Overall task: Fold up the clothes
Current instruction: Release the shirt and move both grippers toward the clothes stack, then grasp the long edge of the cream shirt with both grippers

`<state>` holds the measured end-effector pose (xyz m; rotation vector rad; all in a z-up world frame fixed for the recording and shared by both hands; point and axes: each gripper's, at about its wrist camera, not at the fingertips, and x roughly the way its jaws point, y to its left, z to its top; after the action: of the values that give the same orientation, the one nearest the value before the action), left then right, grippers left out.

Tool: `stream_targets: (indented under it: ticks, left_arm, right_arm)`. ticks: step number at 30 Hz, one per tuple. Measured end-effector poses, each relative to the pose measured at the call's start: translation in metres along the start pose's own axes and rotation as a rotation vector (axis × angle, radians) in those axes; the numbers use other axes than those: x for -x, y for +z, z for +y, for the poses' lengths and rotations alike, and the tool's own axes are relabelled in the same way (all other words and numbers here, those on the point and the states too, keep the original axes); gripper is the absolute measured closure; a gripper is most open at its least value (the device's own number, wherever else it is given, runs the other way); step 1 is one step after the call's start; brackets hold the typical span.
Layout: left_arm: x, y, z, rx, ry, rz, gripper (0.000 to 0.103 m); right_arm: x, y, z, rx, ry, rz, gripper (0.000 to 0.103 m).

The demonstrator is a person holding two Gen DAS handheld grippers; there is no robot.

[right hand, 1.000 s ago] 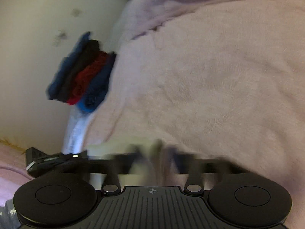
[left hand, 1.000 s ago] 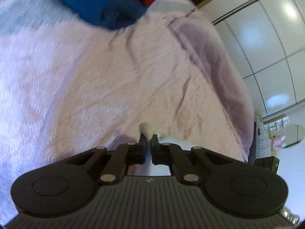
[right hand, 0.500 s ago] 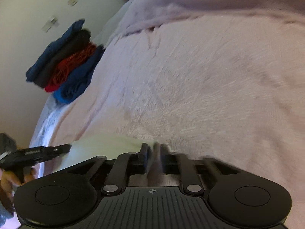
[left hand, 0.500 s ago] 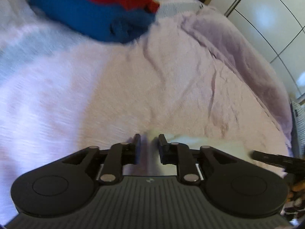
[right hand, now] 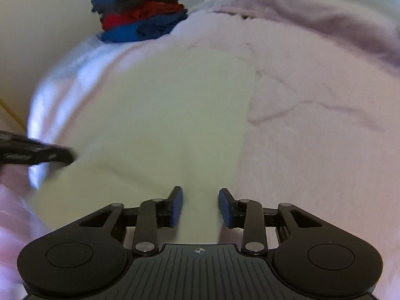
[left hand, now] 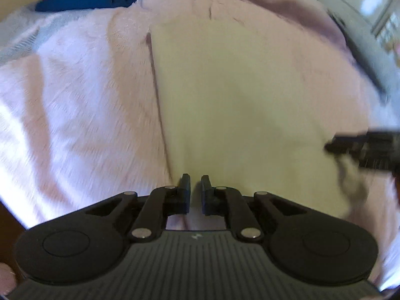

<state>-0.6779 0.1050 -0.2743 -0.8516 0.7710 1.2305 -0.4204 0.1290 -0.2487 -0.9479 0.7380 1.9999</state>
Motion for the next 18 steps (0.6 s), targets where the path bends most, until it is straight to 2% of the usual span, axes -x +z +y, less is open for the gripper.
stream_targets:
  ticks: [1,4,7,9,12,13,15,18]
  left_arm:
    - [0.006,-0.009,-0.002,-0.019,0.012,0.003,0.097]
    - [0.023,-0.027,0.006,0.03,0.0,0.039,0.096]
    - [0.046,-0.035,0.022,0.134,-0.055,0.054,0.096]
    - [0.054,-0.033,0.03,0.213,-0.109,0.042,0.09]
    - [0.066,-0.03,0.042,0.331,-0.191,0.024,0.074]
    - [0.06,-0.029,0.047,0.382,-0.23,0.021,0.073]
    - [0.046,-0.027,0.059,0.477,-0.301,0.017,0.068]
    - [0.016,-0.029,0.077,0.568,-0.326,0.034,0.067]
  right_arm:
    - [0.004,-0.006,0.001,-0.02,-0.023,0.004,0.069]
    - [0.019,-0.017,0.001,-0.11,-0.071,0.04,0.069]
    - [0.044,-0.028,0.005,-0.172,-0.084,0.053,0.069]
    - [0.06,-0.036,0.002,-0.262,-0.065,0.054,0.069]
    - [0.075,-0.048,-0.009,-0.449,0.047,0.02,0.066]
    - [0.077,-0.052,-0.014,-0.517,0.094,0.007,0.063]
    - [0.072,-0.058,-0.024,-0.616,0.171,-0.003,0.041]
    - [0.052,-0.06,-0.044,-0.691,0.23,0.016,0.041]
